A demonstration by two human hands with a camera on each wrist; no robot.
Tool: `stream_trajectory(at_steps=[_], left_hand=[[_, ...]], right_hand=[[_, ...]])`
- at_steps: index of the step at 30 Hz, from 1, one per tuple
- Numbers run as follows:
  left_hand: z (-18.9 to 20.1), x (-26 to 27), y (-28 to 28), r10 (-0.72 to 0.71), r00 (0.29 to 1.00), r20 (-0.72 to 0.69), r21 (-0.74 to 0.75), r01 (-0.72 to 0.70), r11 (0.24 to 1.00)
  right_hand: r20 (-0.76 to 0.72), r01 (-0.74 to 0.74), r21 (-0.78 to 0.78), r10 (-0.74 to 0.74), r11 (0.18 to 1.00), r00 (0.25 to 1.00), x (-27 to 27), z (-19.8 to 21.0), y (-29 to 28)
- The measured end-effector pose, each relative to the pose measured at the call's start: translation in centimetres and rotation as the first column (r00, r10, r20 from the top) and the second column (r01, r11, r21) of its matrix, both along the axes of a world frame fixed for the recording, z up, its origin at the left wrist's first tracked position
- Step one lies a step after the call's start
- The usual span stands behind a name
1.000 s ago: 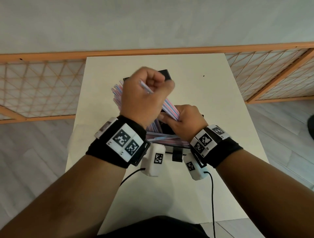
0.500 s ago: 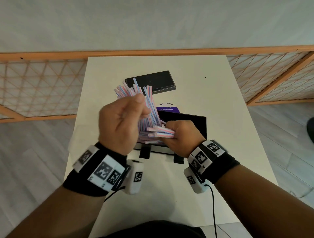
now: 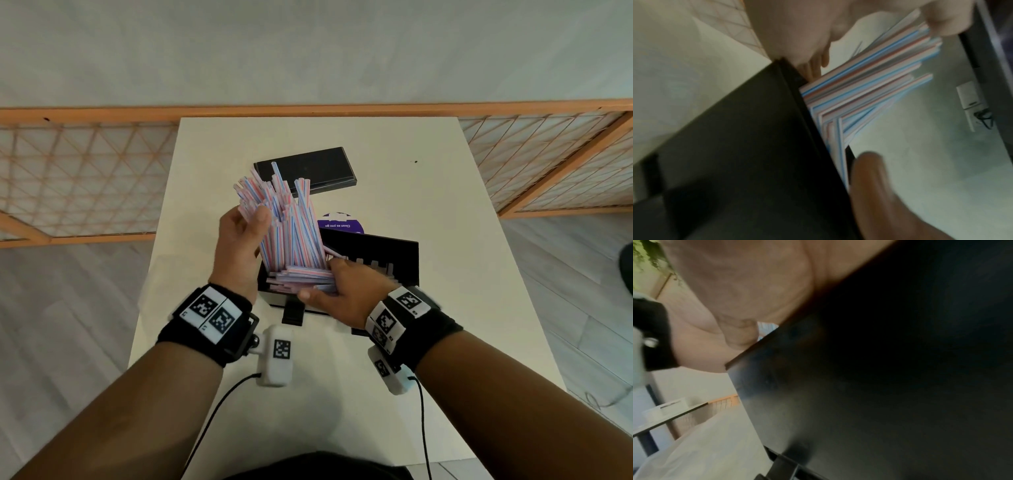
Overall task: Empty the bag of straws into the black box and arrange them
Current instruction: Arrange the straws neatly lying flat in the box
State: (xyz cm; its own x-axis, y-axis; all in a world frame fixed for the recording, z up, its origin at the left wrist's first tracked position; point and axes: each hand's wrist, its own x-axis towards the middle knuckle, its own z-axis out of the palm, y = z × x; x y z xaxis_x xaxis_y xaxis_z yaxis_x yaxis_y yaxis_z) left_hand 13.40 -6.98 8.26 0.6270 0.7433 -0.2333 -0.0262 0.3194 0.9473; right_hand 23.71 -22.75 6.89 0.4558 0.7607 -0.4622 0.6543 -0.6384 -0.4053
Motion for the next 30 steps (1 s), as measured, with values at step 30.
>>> stream_trajectory(at_steps=[30], left_hand=[[-1.0, -0.3, 0.5, -0.194, 0.981, 0.011, 0.198, 0.188, 0.962]], right_hand=[[0.066, 0.151, 0.398, -0.192, 0.905, 0.979, -0.9, -0.3, 0.3]])
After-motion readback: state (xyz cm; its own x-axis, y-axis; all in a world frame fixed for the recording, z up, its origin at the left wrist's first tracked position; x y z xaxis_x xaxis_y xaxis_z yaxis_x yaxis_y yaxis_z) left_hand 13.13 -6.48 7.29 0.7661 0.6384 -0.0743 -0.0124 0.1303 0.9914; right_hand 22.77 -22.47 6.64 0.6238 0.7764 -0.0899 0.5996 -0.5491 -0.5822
